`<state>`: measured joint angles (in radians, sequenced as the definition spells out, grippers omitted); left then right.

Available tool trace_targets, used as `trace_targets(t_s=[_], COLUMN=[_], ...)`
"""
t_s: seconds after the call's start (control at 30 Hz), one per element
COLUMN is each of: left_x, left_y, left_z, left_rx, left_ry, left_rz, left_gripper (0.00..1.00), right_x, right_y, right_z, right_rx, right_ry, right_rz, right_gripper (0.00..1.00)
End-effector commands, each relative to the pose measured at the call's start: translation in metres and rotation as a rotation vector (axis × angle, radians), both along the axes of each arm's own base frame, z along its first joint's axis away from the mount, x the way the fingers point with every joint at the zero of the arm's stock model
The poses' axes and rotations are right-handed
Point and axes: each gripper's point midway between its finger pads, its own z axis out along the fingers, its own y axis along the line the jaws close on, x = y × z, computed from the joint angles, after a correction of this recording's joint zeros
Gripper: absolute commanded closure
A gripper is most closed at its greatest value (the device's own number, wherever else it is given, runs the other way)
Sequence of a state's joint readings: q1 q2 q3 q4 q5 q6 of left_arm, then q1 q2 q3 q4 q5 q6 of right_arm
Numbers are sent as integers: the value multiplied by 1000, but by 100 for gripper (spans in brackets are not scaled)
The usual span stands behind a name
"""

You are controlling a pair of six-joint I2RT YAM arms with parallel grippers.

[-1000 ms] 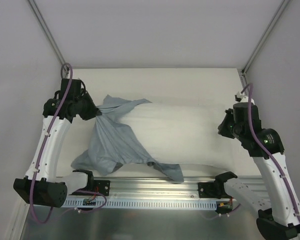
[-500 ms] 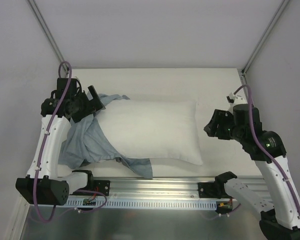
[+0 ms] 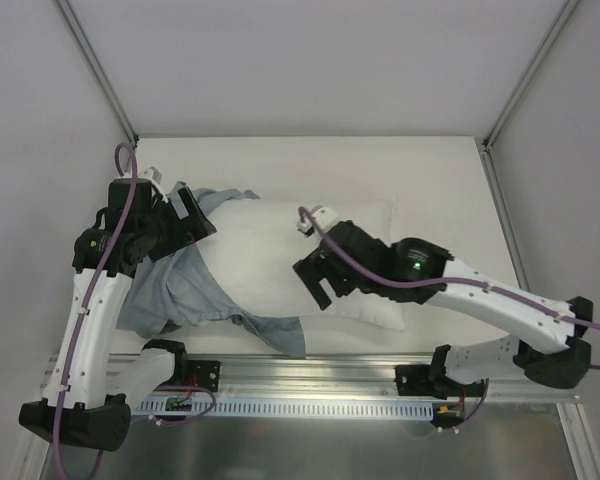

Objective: Remove the pillowcase from the pillow

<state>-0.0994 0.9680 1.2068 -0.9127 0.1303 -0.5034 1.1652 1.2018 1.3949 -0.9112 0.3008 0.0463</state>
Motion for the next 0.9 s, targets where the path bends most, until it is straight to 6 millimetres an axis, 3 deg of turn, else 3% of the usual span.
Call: trace_targets(t_s=[0.0, 0.1, 0.13, 0.2, 0.23, 0.33, 0.4, 0.5, 0.53, 0.6, 0.63, 0.7, 0.77, 0.87], left_x=[-7, -13, -13, -14, -15, -16, -21, -29, -30, -36, -44, -44, -56, -57], left_y=[-2, -9, -9, -10, -9, -14, -25, -46, -52, -73, -88, -98, -122, -148], left_z=[1, 6, 7, 9, 12, 18, 27, 36, 39, 38, 37, 32, 31, 34], left_rx=[-14, -39, -41, -41, -39, -52, -82, -76, -77, -85, -88, -52, -53, -22], left_ry=[8, -3, -8, -13, -17, -21, -30, -42, -43, -17, -5, 8, 27, 26], left_rz=[2, -34, -40, -45, -47, -74, -116, -177, -196, -251, -297, -311, -376, -380], left_gripper=[1, 7, 8, 8, 8, 9, 11, 12, 13, 15, 15, 16, 16, 19], right_x=[12, 13, 15, 25, 30, 63, 91, 111, 126, 134, 132, 133, 129, 125], right_y=[27, 51, 54, 56, 55, 34, 8, -28, -52, -83, -92, -105, -109, -109], right_z=[-6, -53, -63, -83, -95, -105, -96, -86, -85, -85, -88, -86, -88, -87], right_rx=[-124, -183, -188, -171, -182, -148, -60, 95, 123, 126, 111, 119, 120, 136], right_ry=[-123, -53, -37, 23, 54, 130, 177, 257, 262, 244, 252, 236, 236, 244], right_rz=[85, 135, 132, 91, 64, -117, -270, -506, -611, -726, -754, -797, -811, -811], right_gripper=[4, 3, 10, 30, 55, 99, 99, 99, 99, 99, 99, 99, 99, 99])
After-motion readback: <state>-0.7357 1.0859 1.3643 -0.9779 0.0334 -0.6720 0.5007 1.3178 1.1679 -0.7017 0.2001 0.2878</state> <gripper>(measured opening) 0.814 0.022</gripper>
